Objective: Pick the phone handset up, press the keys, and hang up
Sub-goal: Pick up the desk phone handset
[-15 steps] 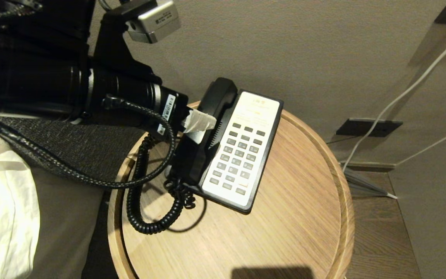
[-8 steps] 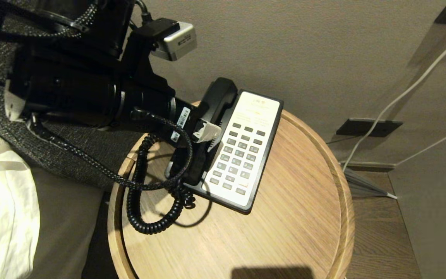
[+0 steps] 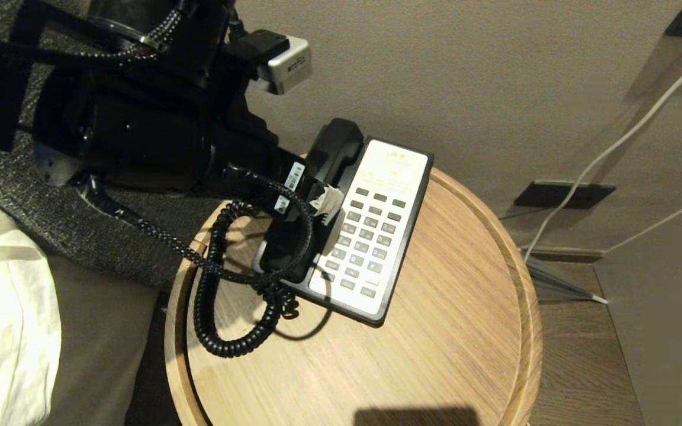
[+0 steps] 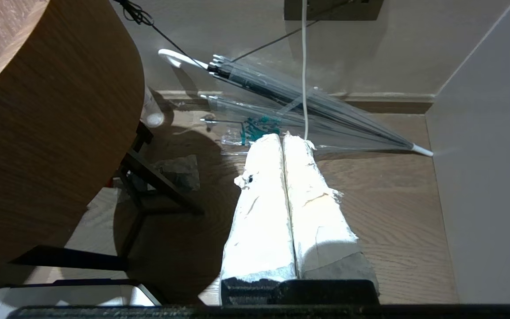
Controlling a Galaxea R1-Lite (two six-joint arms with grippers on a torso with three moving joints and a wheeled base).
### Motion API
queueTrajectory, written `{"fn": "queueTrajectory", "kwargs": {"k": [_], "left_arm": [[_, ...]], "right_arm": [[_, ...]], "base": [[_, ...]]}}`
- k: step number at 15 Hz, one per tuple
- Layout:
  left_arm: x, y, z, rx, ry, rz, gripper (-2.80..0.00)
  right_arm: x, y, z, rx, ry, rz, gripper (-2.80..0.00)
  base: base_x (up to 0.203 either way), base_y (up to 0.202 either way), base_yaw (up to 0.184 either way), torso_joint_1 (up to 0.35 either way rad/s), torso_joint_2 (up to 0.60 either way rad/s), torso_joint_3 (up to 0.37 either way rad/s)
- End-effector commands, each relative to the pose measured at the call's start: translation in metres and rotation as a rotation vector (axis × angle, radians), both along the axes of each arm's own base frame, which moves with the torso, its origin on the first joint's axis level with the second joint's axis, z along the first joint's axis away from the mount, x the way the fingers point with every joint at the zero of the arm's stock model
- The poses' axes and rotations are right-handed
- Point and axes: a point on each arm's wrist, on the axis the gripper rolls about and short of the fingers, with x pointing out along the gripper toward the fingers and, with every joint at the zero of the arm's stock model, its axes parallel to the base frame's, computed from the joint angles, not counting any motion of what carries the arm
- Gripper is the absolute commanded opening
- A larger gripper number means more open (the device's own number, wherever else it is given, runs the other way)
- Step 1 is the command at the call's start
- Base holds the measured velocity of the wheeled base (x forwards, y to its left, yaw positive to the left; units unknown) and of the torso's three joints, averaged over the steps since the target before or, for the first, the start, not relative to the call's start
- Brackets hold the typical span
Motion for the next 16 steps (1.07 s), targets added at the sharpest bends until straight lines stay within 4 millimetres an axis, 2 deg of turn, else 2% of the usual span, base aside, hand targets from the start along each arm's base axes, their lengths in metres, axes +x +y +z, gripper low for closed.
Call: {"fn": "queueTrajectory", "kwargs": {"k": [1,5,6,16], "left_arm": [[0.0014,-0.0059,-0.0009,-0.009,0.010,-0.001,0.00],[0.0031,-0.0090,-0.0073,-0.017,0.040,0.011,0.00],[0.0032,-0.0090,-0.0077,-0.015,0.040,0.012,-2.80],[-0.0033,-0.0101,-0.0039,-0.027,0.031,-0.001,-2.80]], "right_arm": [[0.0015,0.0000,-0.0054,0.000,0.018,0.001,-2.80],[0.0016,0.0000,-0.0055,0.000,0.019,0.002,-2.80],[0.0017,0.0000,-0.0054,0.000,0.020,0.001,-2.80],[0.0017,0.0000,-0.0054,0.000,0.020,0.001,-2.80]], "base": [[0.000,0.000,0.000,0.000,0.00,0.000],[0.000,0.000,0.000,0.000,0.00,0.000],[0.000,0.000,0.000,0.000,0.00,0.000],[0.000,0.000,0.000,0.000,0.00,0.000]]}}
